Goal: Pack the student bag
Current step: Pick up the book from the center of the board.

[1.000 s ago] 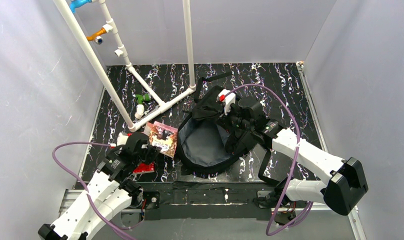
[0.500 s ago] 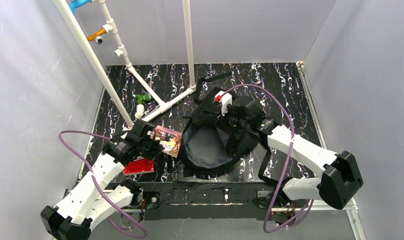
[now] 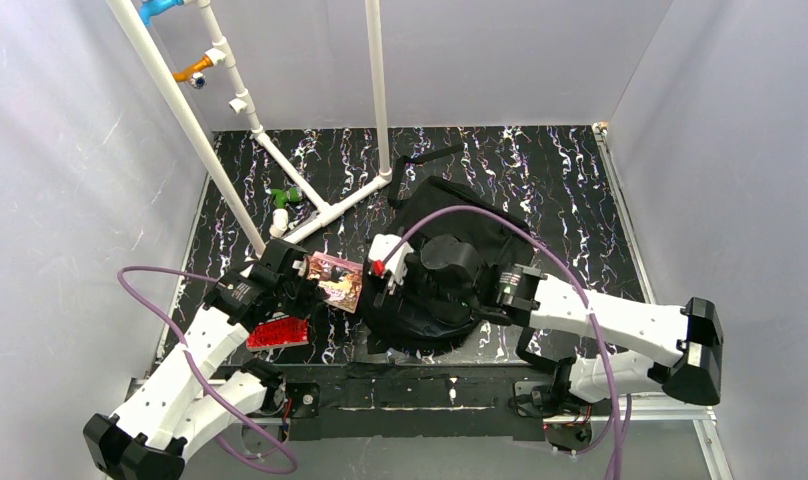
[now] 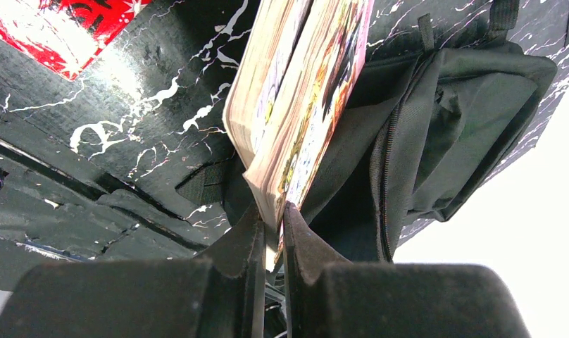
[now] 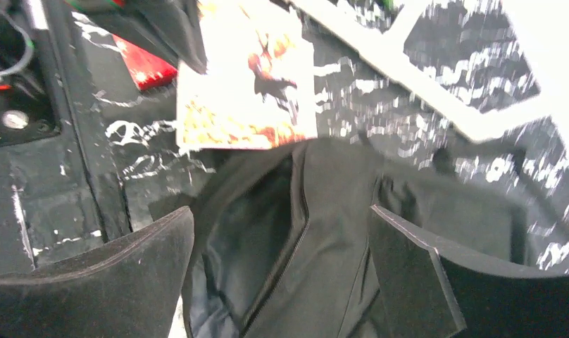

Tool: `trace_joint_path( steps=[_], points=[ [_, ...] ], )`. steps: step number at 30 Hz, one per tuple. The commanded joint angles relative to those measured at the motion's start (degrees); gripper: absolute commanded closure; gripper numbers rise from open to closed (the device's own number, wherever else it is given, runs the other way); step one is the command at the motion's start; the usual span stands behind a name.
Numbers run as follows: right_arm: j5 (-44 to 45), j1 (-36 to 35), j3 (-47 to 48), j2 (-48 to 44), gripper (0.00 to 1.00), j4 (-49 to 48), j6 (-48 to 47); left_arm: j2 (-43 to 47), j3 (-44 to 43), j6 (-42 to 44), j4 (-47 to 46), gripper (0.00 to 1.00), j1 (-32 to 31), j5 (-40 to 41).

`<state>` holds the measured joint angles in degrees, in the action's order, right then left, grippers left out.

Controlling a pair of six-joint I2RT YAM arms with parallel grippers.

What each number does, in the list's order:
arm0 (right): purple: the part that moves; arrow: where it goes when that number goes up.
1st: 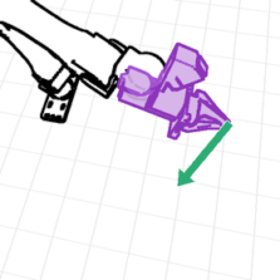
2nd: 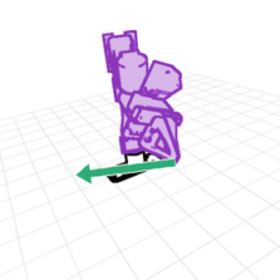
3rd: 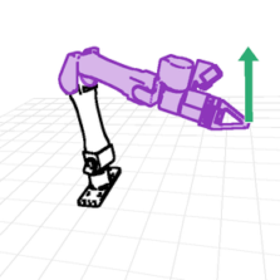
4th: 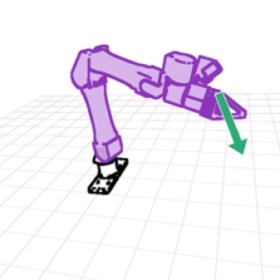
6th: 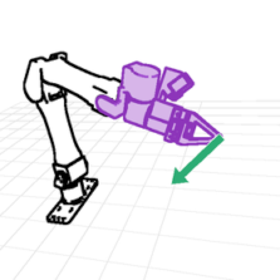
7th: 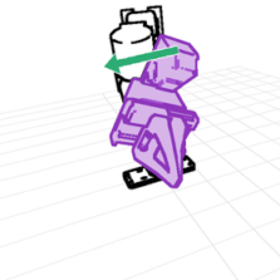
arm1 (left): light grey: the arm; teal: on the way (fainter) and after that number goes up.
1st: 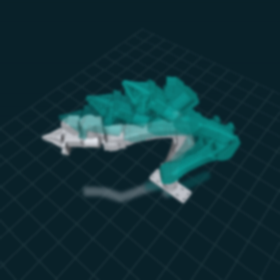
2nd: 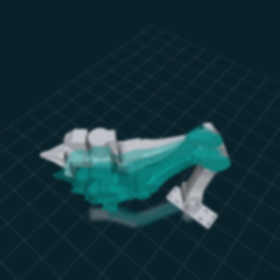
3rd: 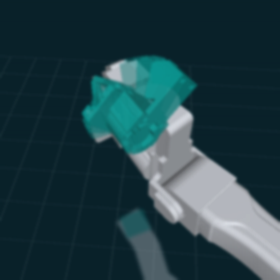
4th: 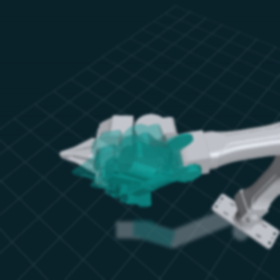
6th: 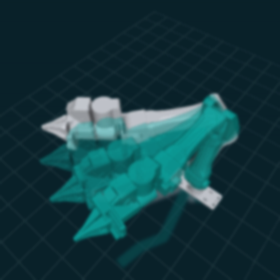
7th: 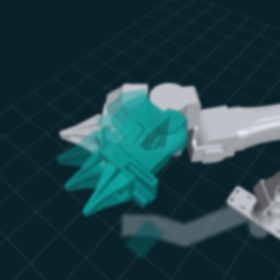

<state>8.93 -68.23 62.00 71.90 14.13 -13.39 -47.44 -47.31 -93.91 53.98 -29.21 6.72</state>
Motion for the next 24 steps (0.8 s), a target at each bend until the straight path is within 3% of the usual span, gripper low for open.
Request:
trace_joint_path(
  steps=[1, 5, 10, 12, 16, 24],
  points=[
    [-3.16, -3.85, -1.47, -1.09, 0.02, -11.08, -8.66, 0.49, 0.51, 0.19, 1.23, 1.0, 0.37, -0.57],
    [-11.64, -4.77, -6.95, 3.41, 0.02, -24.3, -8.45, 0.86, 0.46, 0.39, 1.41, 1.0, 0.47, -0.55],
    [-5.62, -7.17, -10.37, 10.61, 0.02, -35.04, -12.14, 1.2, 0.68, 0.51, 1.4, 1.0, 0.56, -0.93],
    [-3.69, -8.14, -10.97, 13.28, 0.07, -36.41, -15.68, 1.44, 0.81, 0.55, 1.55, 1.0, 0.56, -0.92],
    [5.77, -8.5, -15.56, 16.74, 0.21, -48.37, -18.56, 1.36, 0.7, 1.3, 1.33, 1.0, 0.6, -0.9],
    [11.75, -9.51, -14.33, 21.62, 0.4, -52.9, -23.94, 0.89, 0.64, 2.59, 1.33, 1.0, 0.65, -1.08]
  ],
)
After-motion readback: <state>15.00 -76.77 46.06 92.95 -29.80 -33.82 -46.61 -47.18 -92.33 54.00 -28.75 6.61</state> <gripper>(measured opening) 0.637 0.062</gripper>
